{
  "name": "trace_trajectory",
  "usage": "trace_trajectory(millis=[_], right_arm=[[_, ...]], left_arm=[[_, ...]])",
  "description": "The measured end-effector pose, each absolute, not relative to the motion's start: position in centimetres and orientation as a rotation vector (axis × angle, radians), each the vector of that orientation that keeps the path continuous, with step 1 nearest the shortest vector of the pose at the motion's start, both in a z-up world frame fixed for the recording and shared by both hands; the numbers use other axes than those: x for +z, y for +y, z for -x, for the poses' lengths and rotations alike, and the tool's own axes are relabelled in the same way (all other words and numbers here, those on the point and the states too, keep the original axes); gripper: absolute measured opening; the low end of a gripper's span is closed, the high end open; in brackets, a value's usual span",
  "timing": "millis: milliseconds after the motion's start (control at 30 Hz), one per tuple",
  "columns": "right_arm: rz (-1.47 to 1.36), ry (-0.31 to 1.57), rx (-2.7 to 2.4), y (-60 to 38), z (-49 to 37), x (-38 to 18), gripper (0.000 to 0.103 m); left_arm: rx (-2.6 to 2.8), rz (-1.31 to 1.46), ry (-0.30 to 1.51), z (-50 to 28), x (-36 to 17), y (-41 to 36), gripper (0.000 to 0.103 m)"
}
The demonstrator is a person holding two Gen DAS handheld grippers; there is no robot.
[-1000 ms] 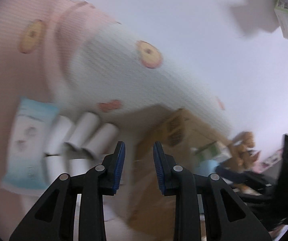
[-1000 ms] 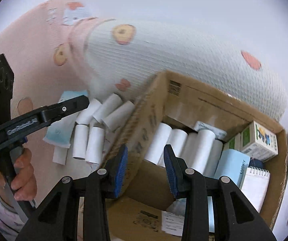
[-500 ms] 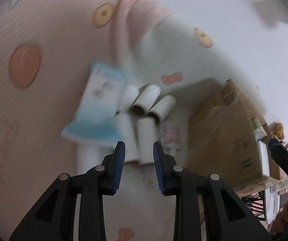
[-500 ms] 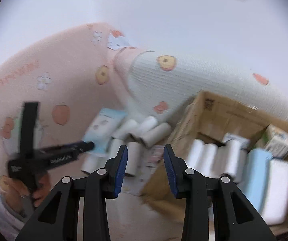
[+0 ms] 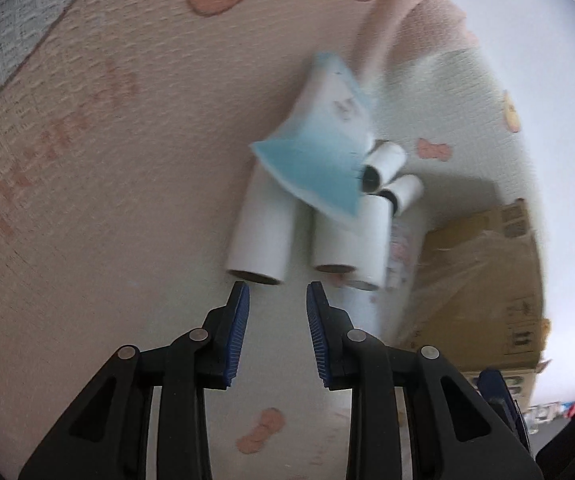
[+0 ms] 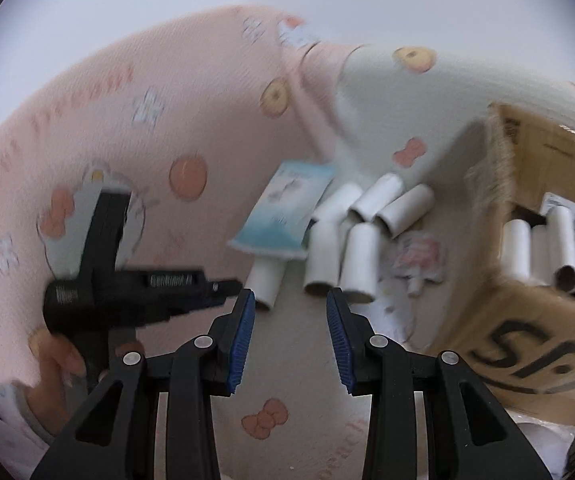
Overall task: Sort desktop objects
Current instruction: 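Withdraw both tools from the box back toward the tubes on the blanket, then close the right tool on another white tube while the left tool grips it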
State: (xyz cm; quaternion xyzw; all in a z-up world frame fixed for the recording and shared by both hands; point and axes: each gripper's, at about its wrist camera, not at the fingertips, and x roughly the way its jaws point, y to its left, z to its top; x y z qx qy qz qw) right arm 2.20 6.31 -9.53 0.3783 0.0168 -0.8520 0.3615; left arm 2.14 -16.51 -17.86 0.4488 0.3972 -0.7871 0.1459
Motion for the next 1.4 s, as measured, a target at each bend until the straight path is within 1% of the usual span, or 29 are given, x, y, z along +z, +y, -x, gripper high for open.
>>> trace_trajectory(millis=[133, 367, 533, 733, 833, 900, 967, 1100, 1200, 1333, 1400], right_arm=[[-0.971, 0.159, -2.141, 3.7, -2.3, -11.9, 0.033], [-1.040, 0.100, -2.062, 0.8, -0.8, -15.6, 0.033], [-1.120, 0.082, -2.025, -1.2, 1.2, -17.8, 0.033], [-1.158, 0.023, -1.998, -2.3, 3.6, -19.0, 0.033], [-1.147, -0.022, -1.970, -2.5, 4.1, -19.5, 0.033], [-1.122, -0.054, -1.980, -2.4, 4.2, -19.7, 0.033], [-1.107, -0.072, -1.974, -2.3, 4.1, -19.9, 0.033], [-1.099, -0.074, -1.985, -2.4, 3.9, -20.5, 0.033], [-1.134, -0.133, -1.980, -1.9, 4.5, -21.3, 0.033], [-1.169, -0.206, -1.991, -1.0, 5.1, -22.0, 0.034], [-1.169, -0.221, -1.993, -0.6, 5.1, -22.0, 0.033]], left_arm=[[-2.256, -1.349, 1.078, -1.7, -18.9, -16.8, 0.035], [-2.244, -1.431, 1.091, -0.9, -20.5, -17.1, 0.038], [-2.206, -1.418, 1.214, -0.9, -21.4, -18.1, 0.047], [-2.141, -1.327, 1.420, -0.7, -22.1, -20.2, 0.051], [-2.144, -1.274, 1.444, -0.6, -22.3, -20.8, 0.051], [-2.149, -1.250, 1.417, -0.1, -22.4, -21.1, 0.051], [-2.153, -1.250, 1.390, 0.3, -22.4, -21.2, 0.051], [-2.190, -1.257, 1.403, 1.1, -22.3, -21.3, 0.051], [-2.158, -1.259, 1.392, 1.7, -22.6, -21.2, 0.050], [-2.132, -1.269, 1.489, 2.2, -23.4, -21.2, 0.049], [-2.129, -1.274, 1.509, 2.4, -23.5, -21.1, 0.049]])
